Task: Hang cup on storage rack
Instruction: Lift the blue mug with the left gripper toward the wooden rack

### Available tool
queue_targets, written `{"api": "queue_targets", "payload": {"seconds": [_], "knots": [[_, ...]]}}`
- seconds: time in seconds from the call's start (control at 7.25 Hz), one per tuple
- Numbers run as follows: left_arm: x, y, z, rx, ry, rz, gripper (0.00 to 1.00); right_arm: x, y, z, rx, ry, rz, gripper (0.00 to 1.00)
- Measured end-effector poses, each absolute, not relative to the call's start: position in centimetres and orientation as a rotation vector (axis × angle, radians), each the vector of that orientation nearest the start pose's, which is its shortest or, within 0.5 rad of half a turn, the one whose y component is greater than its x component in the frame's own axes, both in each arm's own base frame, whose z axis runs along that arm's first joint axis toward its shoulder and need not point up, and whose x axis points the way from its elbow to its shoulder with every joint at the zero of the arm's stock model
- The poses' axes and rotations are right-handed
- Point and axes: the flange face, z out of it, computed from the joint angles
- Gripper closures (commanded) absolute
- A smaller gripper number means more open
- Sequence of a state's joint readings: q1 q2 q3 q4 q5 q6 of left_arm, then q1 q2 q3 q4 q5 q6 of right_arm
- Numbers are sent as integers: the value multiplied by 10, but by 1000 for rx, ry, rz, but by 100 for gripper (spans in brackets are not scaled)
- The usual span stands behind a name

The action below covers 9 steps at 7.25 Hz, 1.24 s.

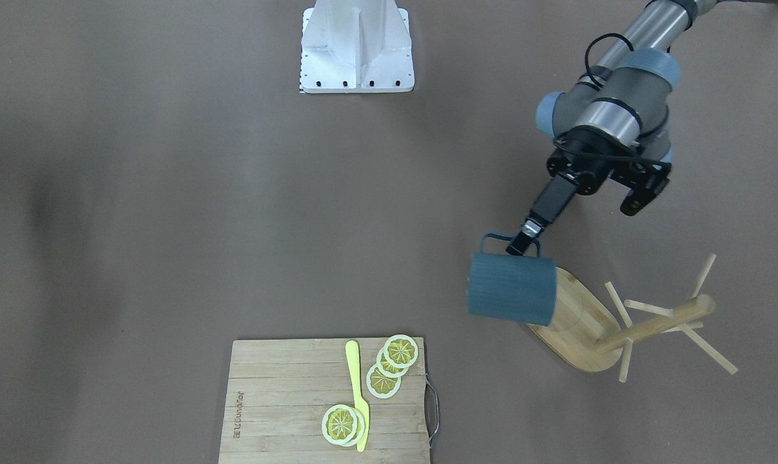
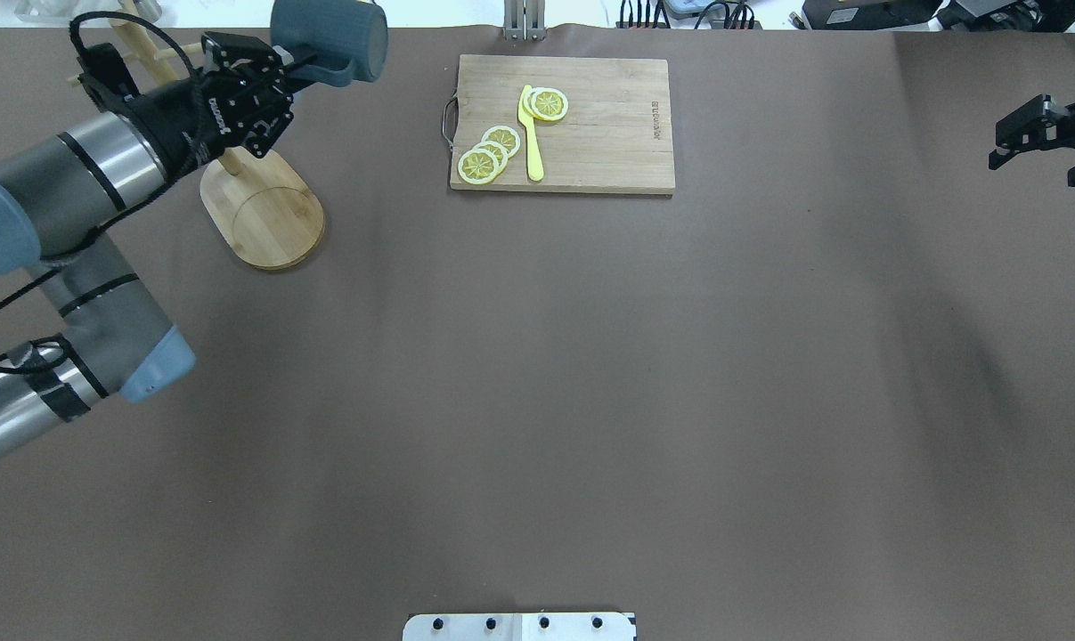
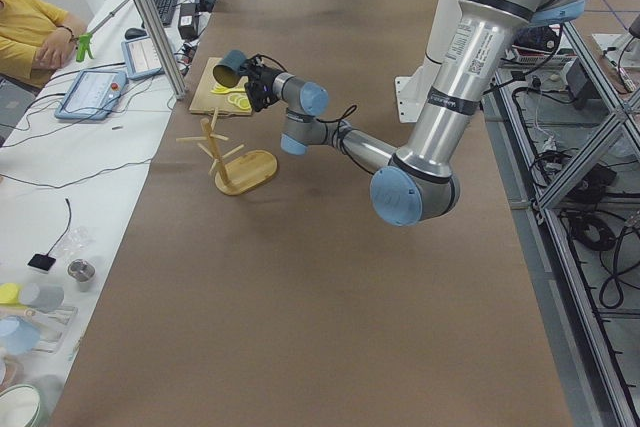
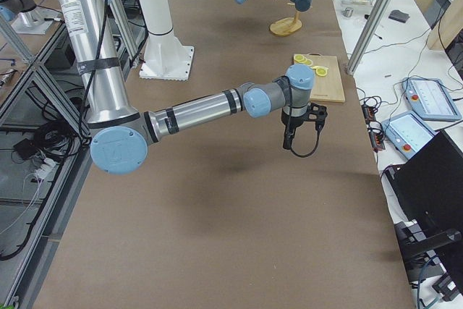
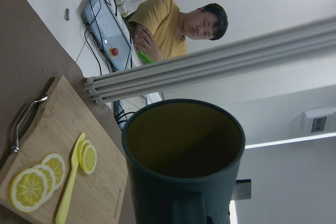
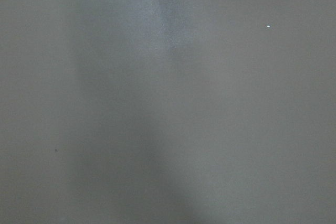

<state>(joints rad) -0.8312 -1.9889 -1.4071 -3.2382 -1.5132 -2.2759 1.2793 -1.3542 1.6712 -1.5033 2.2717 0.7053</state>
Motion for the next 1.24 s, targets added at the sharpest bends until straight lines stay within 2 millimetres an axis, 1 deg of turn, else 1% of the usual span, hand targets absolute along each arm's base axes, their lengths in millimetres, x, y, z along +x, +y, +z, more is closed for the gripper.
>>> {"api": "queue_targets", "payload": {"seconds": [0.14, 0.28, 0.41, 0.69, 0.97, 1.24], "knots": [[286, -562, 346, 17, 2118, -1133, 100, -102, -581, 489, -4, -781, 259, 0], [268, -573, 362, -116, 2138, -1194, 100, -101, -581, 488, -1, -779, 259, 0], [256, -580, 372, -220, 2138, -1230, 100, -101, -582, 487, 1, -777, 259, 0], [243, -583, 384, -381, 2131, -1249, 100, -101, -582, 487, 3, -776, 259, 0], [237, -577, 391, -500, 2148, -1246, 100, -101, -582, 487, 3, -776, 260, 0], [230, -574, 397, -529, 2156, -1248, 100, -101, -582, 487, 3, -776, 260, 0]]}}
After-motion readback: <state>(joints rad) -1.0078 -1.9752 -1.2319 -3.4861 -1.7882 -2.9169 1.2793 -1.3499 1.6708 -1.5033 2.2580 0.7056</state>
